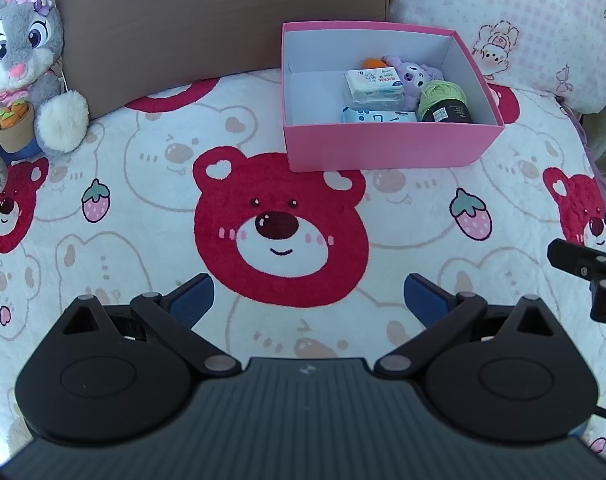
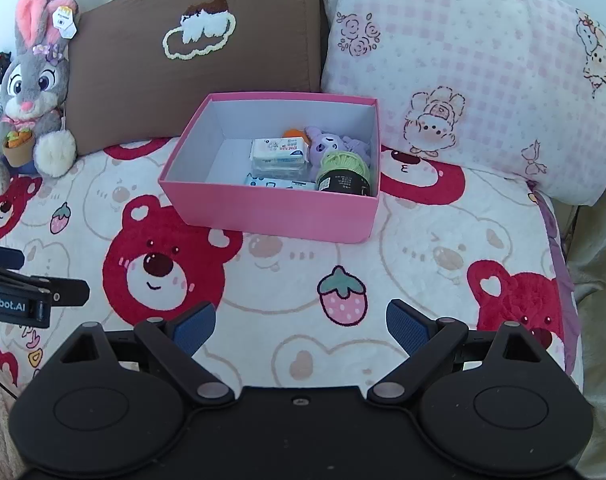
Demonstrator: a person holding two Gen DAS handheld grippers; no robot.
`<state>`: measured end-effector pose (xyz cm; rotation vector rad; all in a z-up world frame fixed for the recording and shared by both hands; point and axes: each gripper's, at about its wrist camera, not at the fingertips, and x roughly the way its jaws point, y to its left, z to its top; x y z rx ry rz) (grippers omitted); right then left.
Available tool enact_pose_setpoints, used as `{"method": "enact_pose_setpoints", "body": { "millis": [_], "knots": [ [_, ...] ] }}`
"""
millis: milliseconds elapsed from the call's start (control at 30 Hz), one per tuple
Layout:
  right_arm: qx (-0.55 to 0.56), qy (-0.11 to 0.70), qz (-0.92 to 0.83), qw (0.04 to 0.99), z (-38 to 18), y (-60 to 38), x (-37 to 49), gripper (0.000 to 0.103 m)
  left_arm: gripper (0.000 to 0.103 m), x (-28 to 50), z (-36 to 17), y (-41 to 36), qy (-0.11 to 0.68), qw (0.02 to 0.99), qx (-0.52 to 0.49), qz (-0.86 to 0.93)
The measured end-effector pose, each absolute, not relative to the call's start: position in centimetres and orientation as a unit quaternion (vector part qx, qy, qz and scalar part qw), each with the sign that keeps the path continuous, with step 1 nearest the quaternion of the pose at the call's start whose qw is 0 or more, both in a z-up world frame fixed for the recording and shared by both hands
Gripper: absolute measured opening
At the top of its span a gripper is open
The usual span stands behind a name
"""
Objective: Organize objects
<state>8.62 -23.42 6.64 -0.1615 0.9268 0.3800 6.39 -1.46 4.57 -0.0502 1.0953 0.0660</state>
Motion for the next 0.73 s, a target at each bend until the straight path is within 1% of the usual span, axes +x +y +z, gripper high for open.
{"method": "enact_pose_setpoints", "body": {
  "millis": [733],
  "knots": [
    [-0.078, 0.444, 0.182, 0.874, 6.65, -23.35, 8.69, 0.095, 0.103, 6.08, 4.39, -1.95, 0.52, 0.854, -0.018, 0.022]
  ]
}}
